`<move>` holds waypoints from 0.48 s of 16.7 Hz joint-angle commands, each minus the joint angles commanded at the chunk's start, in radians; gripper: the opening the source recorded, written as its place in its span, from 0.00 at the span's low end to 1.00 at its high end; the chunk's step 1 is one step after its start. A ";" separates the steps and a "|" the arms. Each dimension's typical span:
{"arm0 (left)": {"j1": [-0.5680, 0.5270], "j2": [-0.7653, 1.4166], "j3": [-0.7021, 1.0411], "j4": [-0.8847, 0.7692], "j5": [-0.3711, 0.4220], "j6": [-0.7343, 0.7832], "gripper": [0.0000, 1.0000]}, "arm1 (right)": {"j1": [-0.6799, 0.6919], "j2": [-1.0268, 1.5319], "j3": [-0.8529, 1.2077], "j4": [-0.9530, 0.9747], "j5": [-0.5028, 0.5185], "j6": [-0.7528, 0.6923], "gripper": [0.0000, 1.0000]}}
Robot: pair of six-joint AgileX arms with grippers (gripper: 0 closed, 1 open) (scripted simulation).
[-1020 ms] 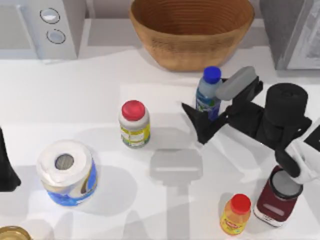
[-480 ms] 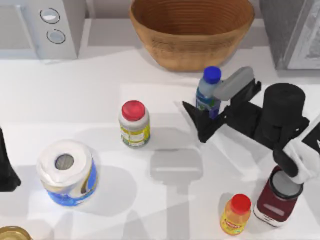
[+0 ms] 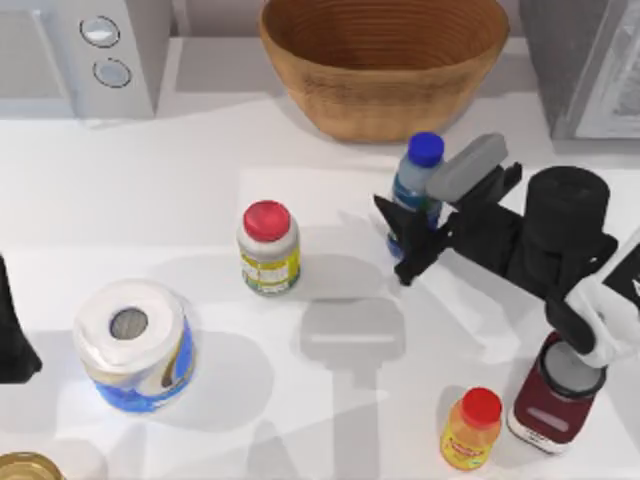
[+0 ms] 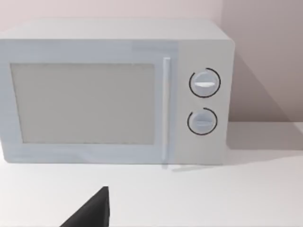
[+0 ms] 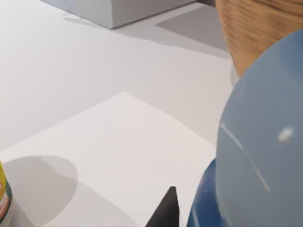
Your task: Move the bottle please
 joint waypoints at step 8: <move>0.000 0.000 0.000 0.000 0.000 0.000 1.00 | 0.000 0.000 0.000 0.000 0.000 0.000 0.00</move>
